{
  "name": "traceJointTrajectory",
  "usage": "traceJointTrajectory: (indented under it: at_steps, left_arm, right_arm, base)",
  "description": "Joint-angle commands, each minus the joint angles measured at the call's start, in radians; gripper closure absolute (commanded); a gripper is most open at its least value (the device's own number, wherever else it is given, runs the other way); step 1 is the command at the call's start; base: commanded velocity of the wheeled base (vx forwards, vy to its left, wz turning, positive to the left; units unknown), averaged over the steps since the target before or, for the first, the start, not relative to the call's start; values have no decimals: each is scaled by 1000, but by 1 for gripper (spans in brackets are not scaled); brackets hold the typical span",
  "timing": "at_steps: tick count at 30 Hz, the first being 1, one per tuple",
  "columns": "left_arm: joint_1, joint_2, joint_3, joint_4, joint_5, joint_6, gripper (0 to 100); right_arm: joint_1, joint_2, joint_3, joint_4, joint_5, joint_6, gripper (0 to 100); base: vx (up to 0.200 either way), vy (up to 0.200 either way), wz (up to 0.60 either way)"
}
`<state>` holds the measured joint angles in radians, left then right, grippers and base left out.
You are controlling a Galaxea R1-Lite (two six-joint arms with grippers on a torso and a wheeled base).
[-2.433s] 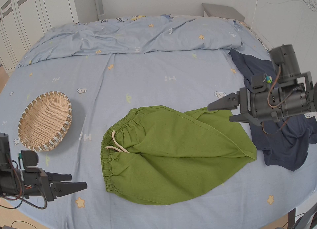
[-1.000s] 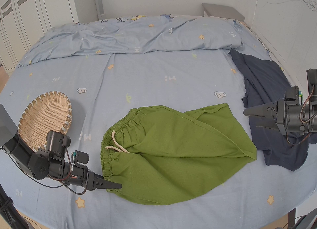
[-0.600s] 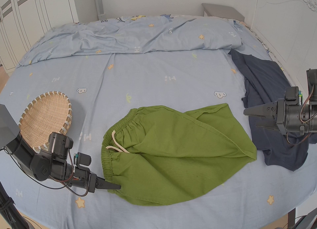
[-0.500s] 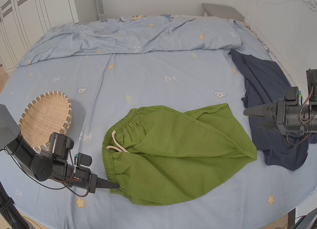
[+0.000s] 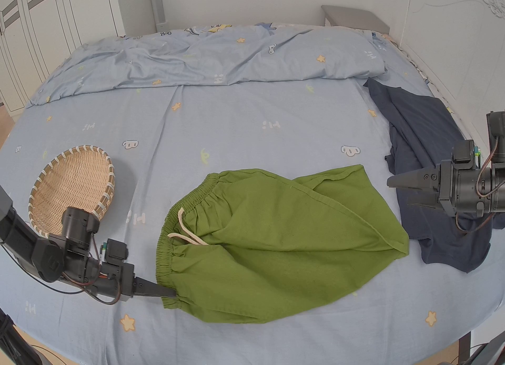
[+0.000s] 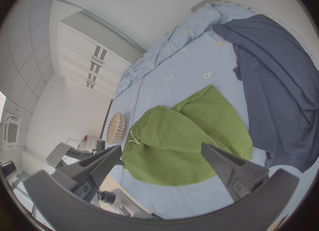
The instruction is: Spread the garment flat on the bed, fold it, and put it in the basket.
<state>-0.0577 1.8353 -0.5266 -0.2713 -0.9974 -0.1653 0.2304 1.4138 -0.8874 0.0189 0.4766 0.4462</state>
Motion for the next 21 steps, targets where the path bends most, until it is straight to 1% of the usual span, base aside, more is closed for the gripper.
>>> traceJointTrajectory:
  at_steps: [1, 2, 3, 4, 5, 6, 7, 8, 9, 10, 11, 12, 13, 18, 21]
  left_arm:
    - [125, -140, -7, 101, -44, -37, 100]
    - [164, -163, 2, 145, -44, -25, 100]
    - [164, -163, 2, 145, -44, -25, 100]
    - [197, -176, 13, 188, -44, 6, 100]
    - [197, -176, 13, 188, -44, 6, 100]
    - [228, -183, 27, 241, -44, 66, 100]
    - [228, -183, 27, 241, -44, 66, 100]
    - [263, -180, 34, 308, -44, 152, 100]
    - [280, -177, 33, 345, -44, 198, 100]
    - [289, -176, 33, 359, -44, 217, 100]
    - [320, -174, 31, 406, -46, 280, 100]
    - [322, -174, 31, 412, -46, 288, 100]
    - [354, -171, 27, 454, -46, 345, 100]
    - [361, -168, 27, 463, -47, 352, 100]
    - [351, -168, 23, 463, -47, 352, 100]
  right_arm:
    - [6, 27, 24, 13, 2, -24, 0]
    - [1, 45, 44, 19, 2, -52, 0]
    - [1, 45, 44, 19, 2, -52, 0]
    - [-3, 63, 62, 26, 2, -83, 0]
    - [-3, 63, 62, 26, 2, -83, 0]
    - [-5, 77, 81, 27, 2, -107, 0]
    - [-5, 77, 81, 27, 2, -107, 0]
    - [-5, 85, 110, 27, -1, -123, 0]
    - [-6, 85, 124, 27, -1, -129, 0]
    - [-6, 85, 130, 27, -1, -130, 0]
    - [-10, 83, 148, 27, -1, -135, 0]
    - [-10, 83, 150, 27, -1, -136, 0]
    - [-20, 80, 170, 27, -3, -138, 0]
    - [-48, 77, 216, 27, -3, -161, 0]
    - [-100, 85, 277, 27, -1, -233, 0]
  base:
    - [0, 0, 0]
    - [0, 0, 0]
    - [0, 0, 0]
    - [0, 0, 0]
    - [0, 0, 0]
    - [0, 0, 0]
    - [0, 0, 0]
    - [0, 0, 0]
    - [0, 0, 0]
    - [0, 0, 0]
    - [0, 0, 0]
    - [0, 0, 0]
    - [0, 0, 0]
    - [0, 0, 0]
    - [0, 0, 0]
